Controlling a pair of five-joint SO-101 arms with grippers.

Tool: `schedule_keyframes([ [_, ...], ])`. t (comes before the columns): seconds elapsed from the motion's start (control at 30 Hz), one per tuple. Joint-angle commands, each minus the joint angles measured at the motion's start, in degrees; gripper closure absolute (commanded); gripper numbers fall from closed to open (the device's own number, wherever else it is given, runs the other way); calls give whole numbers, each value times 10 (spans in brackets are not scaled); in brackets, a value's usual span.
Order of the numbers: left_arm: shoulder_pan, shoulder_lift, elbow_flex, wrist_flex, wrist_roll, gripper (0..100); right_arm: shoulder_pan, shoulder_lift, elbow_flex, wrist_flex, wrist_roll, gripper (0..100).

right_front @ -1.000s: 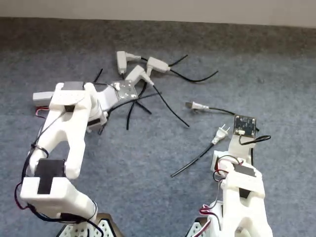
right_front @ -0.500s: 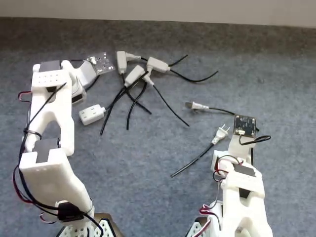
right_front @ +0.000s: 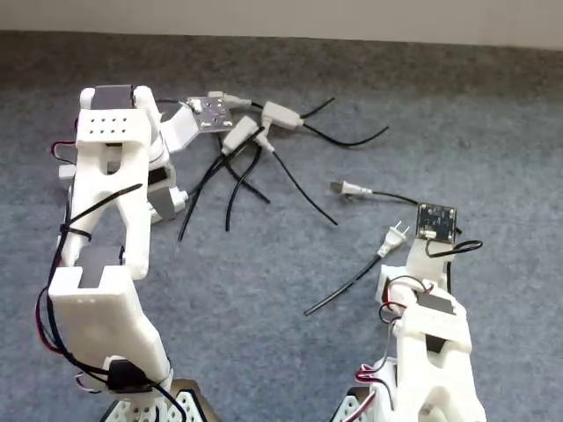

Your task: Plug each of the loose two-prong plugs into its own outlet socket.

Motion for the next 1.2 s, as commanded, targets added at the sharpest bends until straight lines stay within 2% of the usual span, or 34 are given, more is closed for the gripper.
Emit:
schedule_keyframes([
  [0.0,3,27,-24,-24,-5,723,-7,-4,-1,-11,-3,992],
  [0.3,-29,144,-40,-127,-5,723,-7,-4,-1,-11,-3,992],
  [0.53,-64,197,-113,-126,-5,723,-7,-4,-1,-12,-3,992],
  [0.8,-64,205,-124,-53,-5,723,-7,-4,-1,-12,-3,992],
  [1.03,-64,206,-260,57,-5,765,-7,-4,-1,-12,-3,992],
  [1.17,-66,211,-291,65,-5,765,-7,-4,-1,-12,-3,992],
])
